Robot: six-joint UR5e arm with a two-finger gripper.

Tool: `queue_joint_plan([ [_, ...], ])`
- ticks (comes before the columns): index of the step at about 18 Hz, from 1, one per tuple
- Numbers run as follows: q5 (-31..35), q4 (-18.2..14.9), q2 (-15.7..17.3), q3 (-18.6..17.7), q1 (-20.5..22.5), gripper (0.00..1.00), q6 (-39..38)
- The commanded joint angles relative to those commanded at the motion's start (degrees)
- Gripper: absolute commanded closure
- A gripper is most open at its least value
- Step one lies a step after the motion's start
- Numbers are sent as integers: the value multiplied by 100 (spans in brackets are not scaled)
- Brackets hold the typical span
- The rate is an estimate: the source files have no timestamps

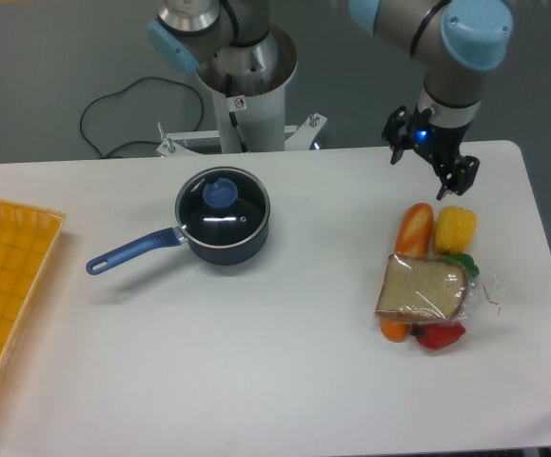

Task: Open the lid
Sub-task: 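Move the gripper over to the saucepan's glass lid knob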

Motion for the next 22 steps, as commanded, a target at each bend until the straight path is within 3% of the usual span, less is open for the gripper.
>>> queue_joint_plan([
  [5,-17,133,140,-220,-26,0,-570],
  [9,-61,387,518,-729,-123,0,-1072],
  [13,-70,397,712,-984,-176,0,-1195],
  [22,-17,265,1159,-1398,-958,0,-2083],
])
